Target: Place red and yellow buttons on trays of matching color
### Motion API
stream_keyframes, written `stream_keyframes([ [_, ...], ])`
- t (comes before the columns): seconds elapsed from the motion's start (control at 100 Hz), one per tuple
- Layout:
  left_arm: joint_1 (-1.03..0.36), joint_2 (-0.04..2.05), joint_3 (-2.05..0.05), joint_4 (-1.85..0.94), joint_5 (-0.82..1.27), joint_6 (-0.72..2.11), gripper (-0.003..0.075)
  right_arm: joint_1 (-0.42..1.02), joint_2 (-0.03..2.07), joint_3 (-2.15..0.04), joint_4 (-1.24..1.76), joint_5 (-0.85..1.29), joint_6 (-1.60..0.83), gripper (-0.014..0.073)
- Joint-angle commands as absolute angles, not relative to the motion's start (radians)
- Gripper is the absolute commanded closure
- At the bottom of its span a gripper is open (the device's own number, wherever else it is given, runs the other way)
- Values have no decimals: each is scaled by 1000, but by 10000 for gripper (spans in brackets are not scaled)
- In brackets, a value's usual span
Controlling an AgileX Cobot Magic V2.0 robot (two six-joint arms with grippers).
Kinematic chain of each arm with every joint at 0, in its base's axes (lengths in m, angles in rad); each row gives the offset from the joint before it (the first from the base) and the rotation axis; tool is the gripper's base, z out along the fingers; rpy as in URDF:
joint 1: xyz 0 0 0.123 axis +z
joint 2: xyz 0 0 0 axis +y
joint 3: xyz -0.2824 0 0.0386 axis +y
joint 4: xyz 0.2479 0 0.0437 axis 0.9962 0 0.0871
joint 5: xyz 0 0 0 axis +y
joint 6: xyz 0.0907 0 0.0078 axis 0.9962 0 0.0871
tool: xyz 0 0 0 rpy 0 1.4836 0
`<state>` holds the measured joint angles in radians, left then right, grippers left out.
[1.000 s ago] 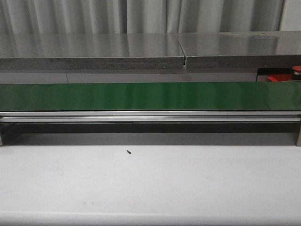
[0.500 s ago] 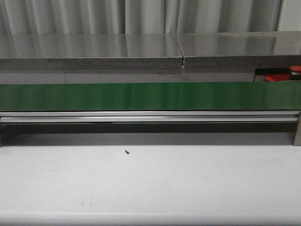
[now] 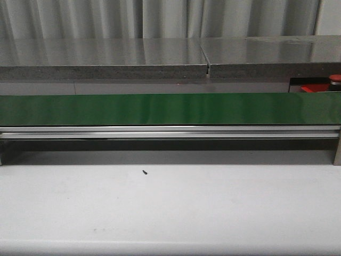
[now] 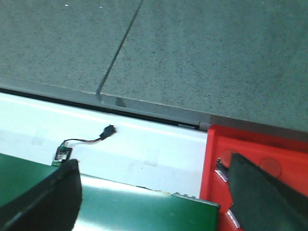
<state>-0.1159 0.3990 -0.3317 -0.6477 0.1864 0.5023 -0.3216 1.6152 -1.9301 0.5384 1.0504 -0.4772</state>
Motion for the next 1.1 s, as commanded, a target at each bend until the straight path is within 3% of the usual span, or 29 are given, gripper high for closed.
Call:
stream_keyframes([
  [0.0, -124, 404, -359, -663, 122, 503, 739, -289, 1430, -1805, 569, 937, -507, -22],
  [0.52, -124, 404, -359, -663, 122, 503, 739, -240, 411, -815, 524, 606, -515, 4],
  [0.64, -124, 404, -359, -663, 122, 503, 739, -259, 177, -692, 464, 606, -432, 162],
  [0.83, -124, 404, -359, -663, 122, 503, 739, -286, -8, -611, 349, 770, -374, 690],
  [1.09, -124, 404, -359, -663, 122, 503, 739, -286, -22, -602, 348, 794, -374, 684],
])
